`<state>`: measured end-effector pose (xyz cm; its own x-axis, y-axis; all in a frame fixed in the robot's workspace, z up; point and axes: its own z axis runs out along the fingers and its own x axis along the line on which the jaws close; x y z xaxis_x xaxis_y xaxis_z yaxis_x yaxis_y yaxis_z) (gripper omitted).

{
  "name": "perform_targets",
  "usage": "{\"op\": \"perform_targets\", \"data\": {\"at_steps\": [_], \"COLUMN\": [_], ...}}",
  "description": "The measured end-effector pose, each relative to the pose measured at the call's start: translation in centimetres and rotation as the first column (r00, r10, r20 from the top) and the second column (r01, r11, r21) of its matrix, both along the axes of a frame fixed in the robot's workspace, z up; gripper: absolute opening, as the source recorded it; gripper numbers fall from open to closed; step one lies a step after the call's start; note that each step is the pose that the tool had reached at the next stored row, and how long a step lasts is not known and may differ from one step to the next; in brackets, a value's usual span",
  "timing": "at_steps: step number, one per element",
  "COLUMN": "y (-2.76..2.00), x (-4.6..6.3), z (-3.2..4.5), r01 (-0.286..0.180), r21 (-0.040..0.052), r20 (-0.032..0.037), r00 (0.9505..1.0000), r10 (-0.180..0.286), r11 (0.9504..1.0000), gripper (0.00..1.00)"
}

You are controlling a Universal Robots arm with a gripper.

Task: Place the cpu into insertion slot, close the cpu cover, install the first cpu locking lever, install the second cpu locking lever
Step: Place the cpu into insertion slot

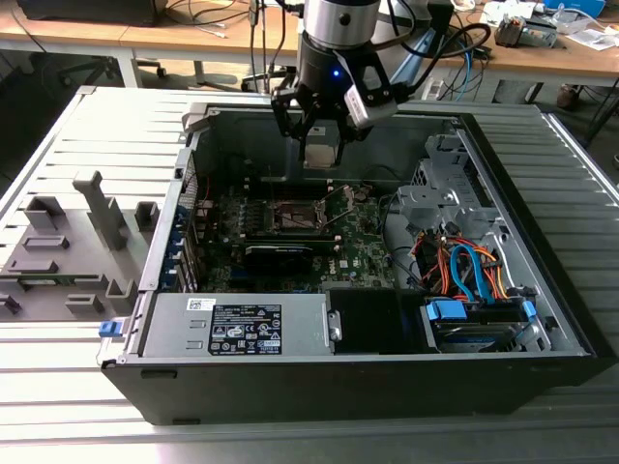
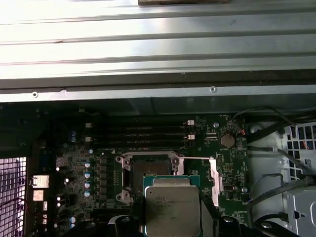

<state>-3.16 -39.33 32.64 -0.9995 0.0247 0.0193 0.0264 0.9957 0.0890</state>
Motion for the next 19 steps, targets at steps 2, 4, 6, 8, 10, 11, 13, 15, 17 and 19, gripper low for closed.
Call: {"op": "perform_targets", "data": {"at_steps": [2,4,6,8,10,11,13,15,17,19], "y": [-0.01,-0.01,-0.02,-0.04,-0.05,-0.05,-0.05,-0.05,-0.06,-0.06], "x": [0.00,0.00,-0.01,-0.01,-0.01,-0.01,-0.01,-0.01,-0.02,-0.02], "z": [-0.06,-0.08,-0.11,-0.25,-0.26,-0.29,-0.33,-0.37,-0.41,-0.44], "r01": [0.000,0.000,0.000,0.000,0.000,0.000,0.000,0.000,0.000,0.000], "r21": [0.0000,0.0000,-0.0001,0.0000,-0.0001,0.0000,0.0000,0.0000,-0.0001,0.0000], "r20": [0.0000,0.0000,0.0000,0.0000,0.0001,0.0000,0.0000,0.0000,0.0000,0.0000], "r00": [1.0000,1.0000,1.0000,1.0000,1.0000,1.0000,1.0000,1.0000,1.0000,1.0000], "r10": [0.000,0.000,0.000,0.000,0.000,0.000,0.000,0.000,0.000,0.000], "r11": [1.0000,1.0000,1.0000,1.0000,1.0000,1.0000,1.0000,1.0000,1.0000,1.0000], "gripper": [0.54,0.54,0.54,0.54,0.54,0.54,0.54,0.54,0.54,0.54]}}
